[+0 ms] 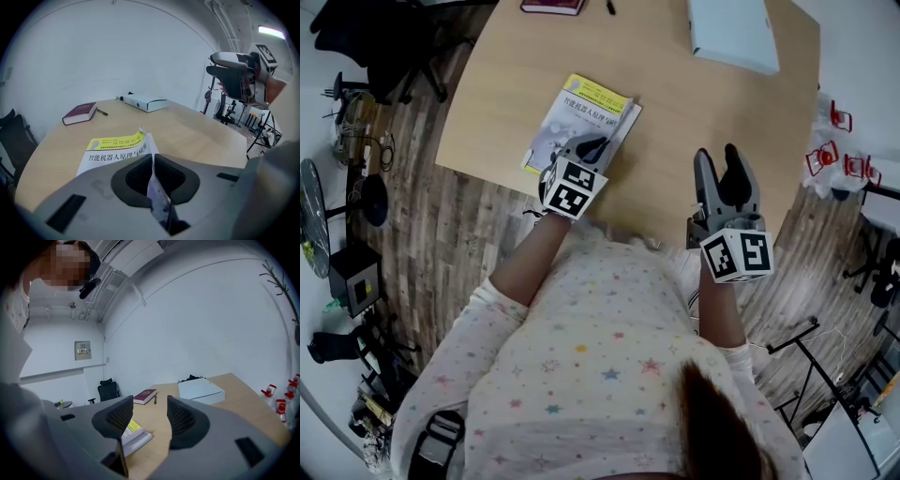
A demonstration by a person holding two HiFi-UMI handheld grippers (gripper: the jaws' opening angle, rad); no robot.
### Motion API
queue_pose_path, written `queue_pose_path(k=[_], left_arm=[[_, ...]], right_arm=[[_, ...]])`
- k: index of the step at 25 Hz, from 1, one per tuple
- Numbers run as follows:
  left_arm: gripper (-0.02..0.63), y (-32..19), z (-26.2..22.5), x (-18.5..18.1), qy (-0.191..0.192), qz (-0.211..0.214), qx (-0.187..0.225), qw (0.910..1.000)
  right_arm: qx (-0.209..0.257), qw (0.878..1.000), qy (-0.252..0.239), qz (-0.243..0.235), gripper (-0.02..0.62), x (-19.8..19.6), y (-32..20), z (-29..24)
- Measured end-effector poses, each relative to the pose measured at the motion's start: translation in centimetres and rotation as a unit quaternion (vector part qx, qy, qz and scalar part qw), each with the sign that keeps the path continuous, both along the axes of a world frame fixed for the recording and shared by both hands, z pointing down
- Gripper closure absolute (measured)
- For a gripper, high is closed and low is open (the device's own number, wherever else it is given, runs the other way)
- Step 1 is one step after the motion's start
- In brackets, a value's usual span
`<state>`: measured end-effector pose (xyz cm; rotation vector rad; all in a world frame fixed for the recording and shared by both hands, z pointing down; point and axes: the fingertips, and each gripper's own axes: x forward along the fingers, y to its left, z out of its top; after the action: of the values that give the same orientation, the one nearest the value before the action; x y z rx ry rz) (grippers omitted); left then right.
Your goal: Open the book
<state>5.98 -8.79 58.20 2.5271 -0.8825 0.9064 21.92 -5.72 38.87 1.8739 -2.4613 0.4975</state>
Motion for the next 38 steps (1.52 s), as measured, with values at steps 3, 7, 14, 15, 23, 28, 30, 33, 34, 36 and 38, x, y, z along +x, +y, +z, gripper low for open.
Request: queue_pose_path(k=[3,7,14,15,23,28,30,33,34,36,38], left_arm=[[0.58,-0.3,-0.4,-1.3,0.005,-0.011,-0.012,0.9998],[0.581,-1.1,-1.9,-1.8,0.016,-0.016,-0.001,0.9997],[0.583,-1.6,-2.0,-2.4,0.016,-0.017,0.0,0.9997],[0.583,-1.6,-2.1,-2.6,0.016,-0.018,0.0,0.9997],[0.584,-2.1,-2.5,-3.4,0.013,-0.021,0.01,0.9996],[0.584,-2.4,-2.8,-4.0,0.016,-0.02,0.011,0.9996],[0.584,-2.5,-2.9,-4.2,0.018,-0.021,0.013,0.9995],[0.584,-2.6,-3.0,-4.5,0.022,-0.023,0.015,0.9994],[0.584,-2.6,-3.1,-4.6,0.024,-0.024,0.015,0.9993],[0.584,-2.7,-3.2,-5.0,0.024,-0.026,0.013,0.9993],[0.584,-2.8,-3.2,-5.1,0.028,-0.025,0.012,0.9992]], right_arm=[[0.003,1.0,0.002,-0.003,0.385,-0.5,0.0,-0.5],[0.01,1.0,0.006,-0.008,0.387,-0.8,-0.3,-1.2],[0.021,1.0,0.013,-0.008,0.388,-0.4,-0.2,-2.0],[0.023,1.0,0.014,-0.008,0.39,-0.4,-0.2,-2.2],[0.033,0.999,0.023,-0.002,0.419,0.0,0.0,-3.2],[0.043,0.999,0.03,0.003,0.505,-0.3,0.1,-3.8],[0.045,0.998,0.031,0.007,0.53,-0.3,0.3,-4.0],[0.047,0.998,0.034,0.013,0.565,-0.4,0.6,-4.3],[0.048,0.998,0.034,0.015,0.573,-0.4,0.6,-4.4],[0.049,0.998,0.036,0.02,0.582,-0.4,0.7,-4.5],[0.051,0.998,0.038,0.025,0.592,-0.3,0.7,-4.6]])
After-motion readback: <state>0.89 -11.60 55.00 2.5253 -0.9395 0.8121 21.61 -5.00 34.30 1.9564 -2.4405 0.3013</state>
